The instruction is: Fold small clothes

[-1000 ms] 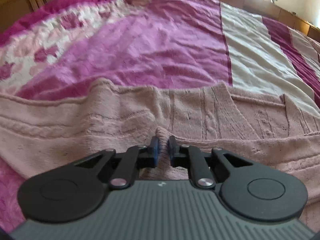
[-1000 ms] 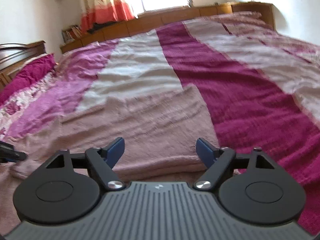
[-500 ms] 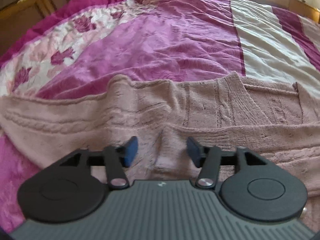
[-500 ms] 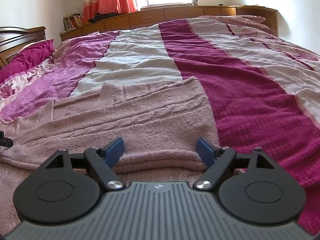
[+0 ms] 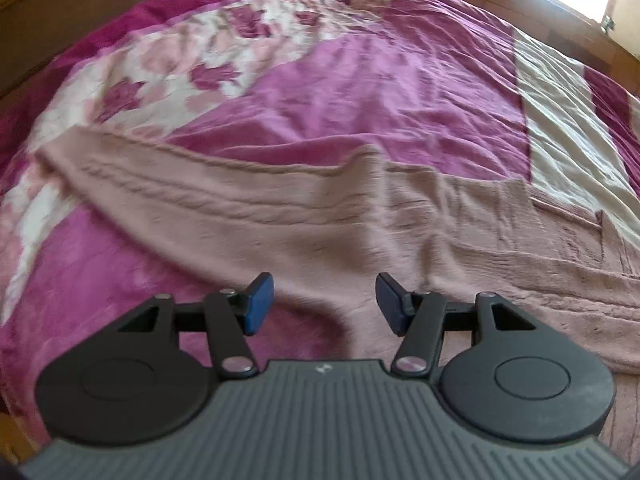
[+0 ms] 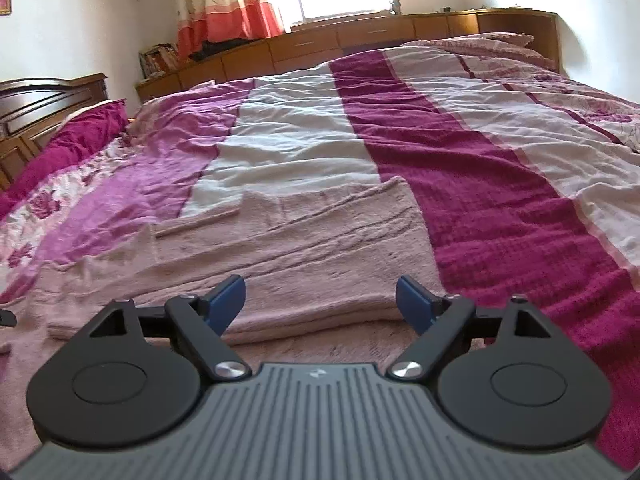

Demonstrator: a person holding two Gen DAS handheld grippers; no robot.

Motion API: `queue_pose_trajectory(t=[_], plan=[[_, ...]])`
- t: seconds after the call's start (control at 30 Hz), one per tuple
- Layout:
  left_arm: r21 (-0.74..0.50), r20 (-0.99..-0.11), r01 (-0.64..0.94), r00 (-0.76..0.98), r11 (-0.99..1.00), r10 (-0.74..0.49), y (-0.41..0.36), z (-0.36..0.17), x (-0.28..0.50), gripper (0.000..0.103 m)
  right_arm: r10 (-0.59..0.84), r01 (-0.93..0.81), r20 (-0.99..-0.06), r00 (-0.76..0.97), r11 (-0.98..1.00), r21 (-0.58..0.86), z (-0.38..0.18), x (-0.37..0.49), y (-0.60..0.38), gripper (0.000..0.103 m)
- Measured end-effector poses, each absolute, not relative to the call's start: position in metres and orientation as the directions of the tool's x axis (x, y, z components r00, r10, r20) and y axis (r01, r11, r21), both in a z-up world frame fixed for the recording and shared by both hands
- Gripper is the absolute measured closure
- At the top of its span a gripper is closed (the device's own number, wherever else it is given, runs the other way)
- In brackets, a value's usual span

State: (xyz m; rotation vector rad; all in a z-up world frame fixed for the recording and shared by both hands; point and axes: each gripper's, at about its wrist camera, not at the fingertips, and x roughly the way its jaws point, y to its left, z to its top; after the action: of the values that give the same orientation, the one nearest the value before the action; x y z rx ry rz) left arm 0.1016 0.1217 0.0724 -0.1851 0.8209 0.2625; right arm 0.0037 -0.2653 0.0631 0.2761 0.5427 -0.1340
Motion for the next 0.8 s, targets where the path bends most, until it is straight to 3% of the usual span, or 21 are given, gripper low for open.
queue_pose_trajectory(t=[0.43,0.8], plan=[[-0.064,-0.762,-0.381,0.615,0.922,0.202,0.197,0.069,0.058,0.045,0.086,0.083,-0.579,0.811,0.962,0.259,0.079,-0.021,-0.208,0.014],[-0.085,-0.772,-0.436,0.597,0.896,0.218,0.254,0.054,0.065,0.045,0.048,0.109,-0.646,0.761,0.973,0.201,0.064,-0.031,-0.195,0.014]])
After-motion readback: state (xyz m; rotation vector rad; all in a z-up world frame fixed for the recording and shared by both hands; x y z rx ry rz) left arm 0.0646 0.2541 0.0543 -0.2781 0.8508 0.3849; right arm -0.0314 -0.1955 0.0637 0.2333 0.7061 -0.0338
